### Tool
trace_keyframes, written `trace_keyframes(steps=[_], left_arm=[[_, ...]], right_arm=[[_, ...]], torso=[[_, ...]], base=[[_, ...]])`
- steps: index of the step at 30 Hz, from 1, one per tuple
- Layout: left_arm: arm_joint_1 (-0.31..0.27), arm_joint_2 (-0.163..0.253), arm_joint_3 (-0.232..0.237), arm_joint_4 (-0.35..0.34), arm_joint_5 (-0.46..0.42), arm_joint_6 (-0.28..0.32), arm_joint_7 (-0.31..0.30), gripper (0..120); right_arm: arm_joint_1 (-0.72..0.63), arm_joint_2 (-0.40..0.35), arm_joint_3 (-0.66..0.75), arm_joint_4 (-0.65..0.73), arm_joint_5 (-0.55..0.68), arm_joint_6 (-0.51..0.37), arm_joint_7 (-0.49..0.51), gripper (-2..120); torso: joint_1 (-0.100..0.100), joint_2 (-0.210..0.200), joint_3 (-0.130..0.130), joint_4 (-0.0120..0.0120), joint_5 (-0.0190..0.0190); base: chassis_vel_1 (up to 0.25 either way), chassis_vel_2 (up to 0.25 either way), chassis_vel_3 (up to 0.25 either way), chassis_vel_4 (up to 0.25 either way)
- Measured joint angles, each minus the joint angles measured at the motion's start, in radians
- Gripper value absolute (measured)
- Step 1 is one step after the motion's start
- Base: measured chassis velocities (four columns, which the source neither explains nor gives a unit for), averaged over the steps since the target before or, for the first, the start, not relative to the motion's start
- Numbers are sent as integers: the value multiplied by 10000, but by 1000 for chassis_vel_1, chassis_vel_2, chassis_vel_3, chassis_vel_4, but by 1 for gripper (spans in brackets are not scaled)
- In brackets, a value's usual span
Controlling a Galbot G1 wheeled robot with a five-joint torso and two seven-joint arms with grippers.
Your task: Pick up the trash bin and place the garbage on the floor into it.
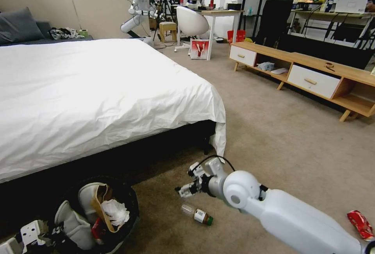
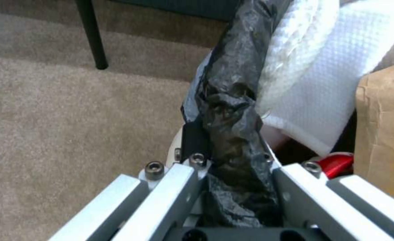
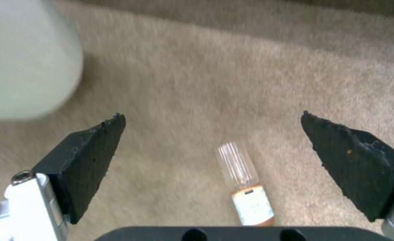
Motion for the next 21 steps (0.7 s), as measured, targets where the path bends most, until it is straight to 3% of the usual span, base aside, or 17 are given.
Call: trace_keyframes(steps=[9,21], left_arm=[[-9,-35,-127,7,-4,-8,40,3],[-10,-108,-183,147,29,-43,83,3]], right_arm=[[126,354,-843,-1092,-1236,37,-620,100],[-393,599,-814,-2602,-2669,58,-1161,100]], torso=[[0,0,0,1,0],[0,0,0,0,1]], base=[[0,0,0,0],[0,0,0,0]])
